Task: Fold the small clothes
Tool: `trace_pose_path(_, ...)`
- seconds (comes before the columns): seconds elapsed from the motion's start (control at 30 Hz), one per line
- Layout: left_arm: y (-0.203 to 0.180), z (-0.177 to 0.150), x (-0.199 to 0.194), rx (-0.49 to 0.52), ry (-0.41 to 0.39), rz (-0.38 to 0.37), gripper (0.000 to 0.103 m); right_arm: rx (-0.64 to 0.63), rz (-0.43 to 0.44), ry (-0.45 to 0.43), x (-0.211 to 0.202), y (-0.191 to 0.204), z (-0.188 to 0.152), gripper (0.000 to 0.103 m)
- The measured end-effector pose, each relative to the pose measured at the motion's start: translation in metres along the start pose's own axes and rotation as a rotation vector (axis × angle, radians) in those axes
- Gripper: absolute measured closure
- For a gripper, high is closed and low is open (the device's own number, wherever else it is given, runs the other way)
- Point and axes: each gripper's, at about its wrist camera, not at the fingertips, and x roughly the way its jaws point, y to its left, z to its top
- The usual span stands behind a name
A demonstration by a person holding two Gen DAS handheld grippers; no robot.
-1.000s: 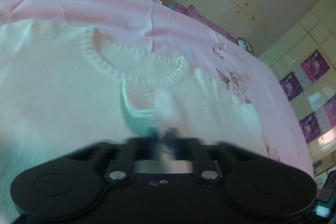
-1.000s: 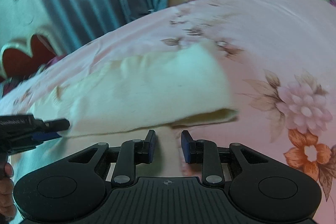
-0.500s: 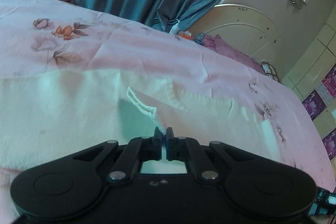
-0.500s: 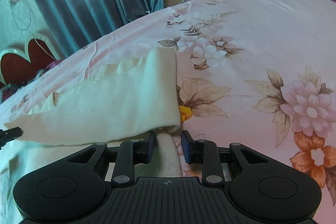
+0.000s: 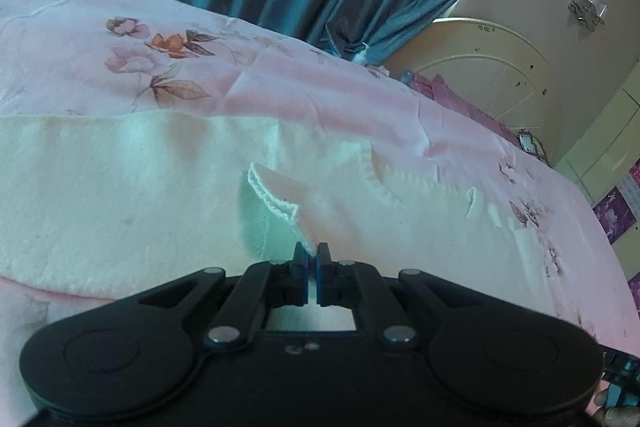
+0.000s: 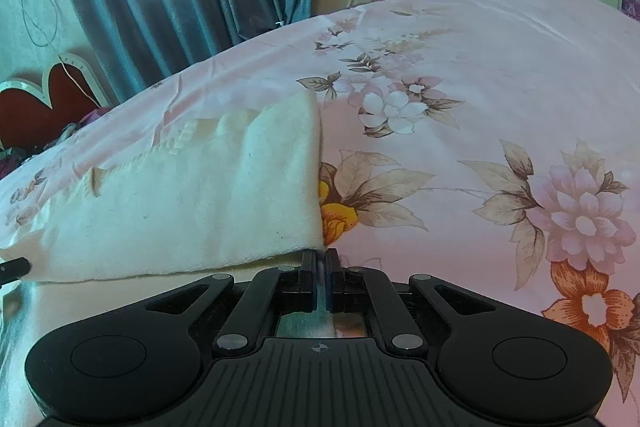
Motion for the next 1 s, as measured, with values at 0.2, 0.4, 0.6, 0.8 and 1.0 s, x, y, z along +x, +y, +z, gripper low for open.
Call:
trace_pose_path(0.2,0.005,-0.004,0.006,0.029,0.035,0.015,0.089,-0.039,0.021,-0.008,-0.011,-0.001,0.004,0.1)
trace_pose_path(0.4,-0.008,0.006,-0.028,0.129,-0.104,0.068,0.06,-0.083,0.074,-0.094,-0.028,0.004,0.018,0.1)
trace_pose_path(0.6,-0.024,-0.002,0.013,0.218,0.009,0.057,0.06,-0.16,0.048,0.014,0.012,0.018,0.015,0.101)
trace_pose_path(0.8,-0.027,0.009,0.013,0.212,-0.03,0.059,0.048,-0.146,0.075,-0.029,0.017,0.021,0.042,0.101)
trace_pose_path(1.0,-0.029,0.026,0.045,0.228,-0.011,0.088,0.048,-0.115,0.018,-0.002,0.084,0.016,0.084,0.101)
